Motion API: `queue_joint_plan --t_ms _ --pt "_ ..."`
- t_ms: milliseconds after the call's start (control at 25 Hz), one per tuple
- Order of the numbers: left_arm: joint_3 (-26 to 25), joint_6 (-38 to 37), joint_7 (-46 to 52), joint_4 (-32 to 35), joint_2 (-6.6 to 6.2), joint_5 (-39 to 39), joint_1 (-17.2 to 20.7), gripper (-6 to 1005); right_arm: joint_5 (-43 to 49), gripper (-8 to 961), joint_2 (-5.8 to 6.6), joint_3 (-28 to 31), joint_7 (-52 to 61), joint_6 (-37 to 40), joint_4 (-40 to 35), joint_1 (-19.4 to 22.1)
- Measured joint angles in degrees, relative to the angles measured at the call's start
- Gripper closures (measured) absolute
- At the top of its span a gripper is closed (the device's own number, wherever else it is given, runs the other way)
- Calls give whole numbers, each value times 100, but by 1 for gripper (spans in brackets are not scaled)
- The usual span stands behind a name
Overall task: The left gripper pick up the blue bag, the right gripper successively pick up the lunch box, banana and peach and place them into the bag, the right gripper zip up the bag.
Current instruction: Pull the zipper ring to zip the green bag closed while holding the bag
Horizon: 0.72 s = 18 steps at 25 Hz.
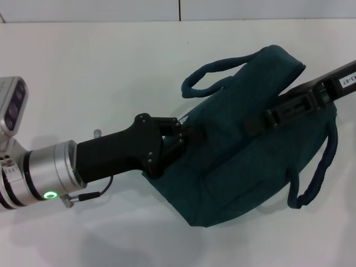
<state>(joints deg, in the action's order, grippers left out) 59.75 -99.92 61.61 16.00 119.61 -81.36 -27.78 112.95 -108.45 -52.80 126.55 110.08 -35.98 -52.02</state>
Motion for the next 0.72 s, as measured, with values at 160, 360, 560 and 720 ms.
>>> queue_joint_plan --t_ms 160,360,560,720 --pt "-7 0 0 0 -1 4 0 944 -1 208 0 -2 0 93 47 -18" --pt "-24 -1 0 0 -9 10 0 944 -2 208 0 -1 25 220 47 -19" --pt "-33 27 -17 -1 -16 21 0 944 -51 208 28 52 60 356 50 -17" --pt "-34 84 -34 0 -3 51 -1 944 -64 209 99 64 78 450 169 -50"
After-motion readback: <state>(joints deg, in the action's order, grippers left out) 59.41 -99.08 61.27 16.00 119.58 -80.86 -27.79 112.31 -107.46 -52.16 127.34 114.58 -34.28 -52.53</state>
